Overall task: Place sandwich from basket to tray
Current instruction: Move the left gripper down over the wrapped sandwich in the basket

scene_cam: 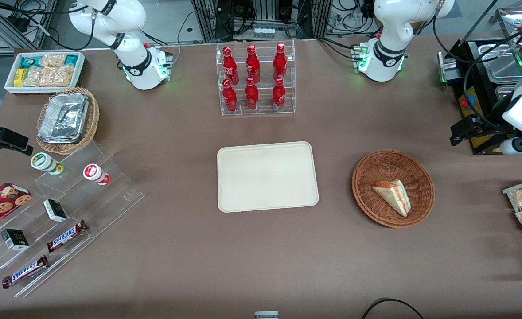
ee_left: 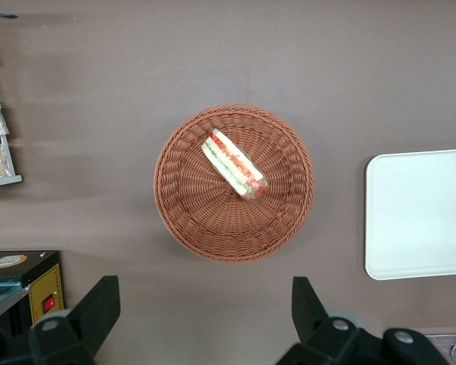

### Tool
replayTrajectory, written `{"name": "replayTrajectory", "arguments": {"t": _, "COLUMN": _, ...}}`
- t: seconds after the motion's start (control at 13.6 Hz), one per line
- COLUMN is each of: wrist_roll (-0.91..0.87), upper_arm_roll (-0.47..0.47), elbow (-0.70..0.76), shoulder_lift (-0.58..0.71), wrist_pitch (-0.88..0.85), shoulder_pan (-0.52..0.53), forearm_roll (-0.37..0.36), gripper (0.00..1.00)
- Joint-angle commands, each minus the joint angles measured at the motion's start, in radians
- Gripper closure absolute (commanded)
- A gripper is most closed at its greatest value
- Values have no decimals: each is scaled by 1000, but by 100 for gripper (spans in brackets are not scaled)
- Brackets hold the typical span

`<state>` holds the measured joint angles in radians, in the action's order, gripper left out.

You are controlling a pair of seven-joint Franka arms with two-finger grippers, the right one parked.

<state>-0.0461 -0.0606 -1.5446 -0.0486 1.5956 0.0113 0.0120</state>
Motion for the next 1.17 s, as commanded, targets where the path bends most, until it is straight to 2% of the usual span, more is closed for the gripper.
{"name": "replayTrajectory", "arguments": {"t": 0.0, "wrist_roll": -3, "upper_arm_roll": 5, "elbow": 14, "shoulder_lift": 3, "wrist_pitch": -16, "shoulder_pan": -2, "forearm_roll": 0, "gripper": 0}}
{"name": "replayTrajectory", "arguments": {"t": 0.15, "wrist_roll": -18, "upper_arm_roll": 5, "elbow": 14, "shoulder_lift": 3, "wrist_pitch": -14, "shoulder_pan": -4, "forearm_roll": -38, "gripper": 0}}
{"name": "replayTrajectory", "arguments": {"t": 0.29, "wrist_roll": -23, "upper_arm_roll": 1, "elbow": 0, "shoulder_lift": -14, "wrist_pitch": -8, "shoulder_pan": -2, "forearm_roll": -44, "gripper": 0}}
{"name": "replayTrajectory", "arguments": {"t": 0.66, "wrist_roll": -95, "upper_arm_roll": -4, "elbow": -219, "shoulder_lift": -4, "wrist_pitch": 226, "shoulder_pan": -4, "forearm_roll": -33, "gripper": 0}}
{"name": "replayTrajectory", "arguments": {"t": 0.73, "wrist_roll": -125, "upper_arm_roll": -4, "elbow": -268, "shoulder_lift": 1, "wrist_pitch": 275, "shoulder_pan": -4, "forearm_roll": -27, "gripper": 0}}
{"name": "replayTrajectory", "arguments": {"t": 0.88, "wrist_roll": -182, "upper_arm_roll": -4, "elbow": -345, "shoulder_lift": -5, "wrist_pitch": 380, "shoulder_pan": -2, "forearm_roll": 57, "gripper": 0}}
{"name": "replayTrajectory", "arguments": {"t": 1.1, "wrist_roll": -387, "upper_arm_roll": -10, "elbow": -492, "shoulder_lift": -5, "wrist_pitch": 555, "shoulder_pan": -5, "forearm_roll": 65, "gripper": 0}}
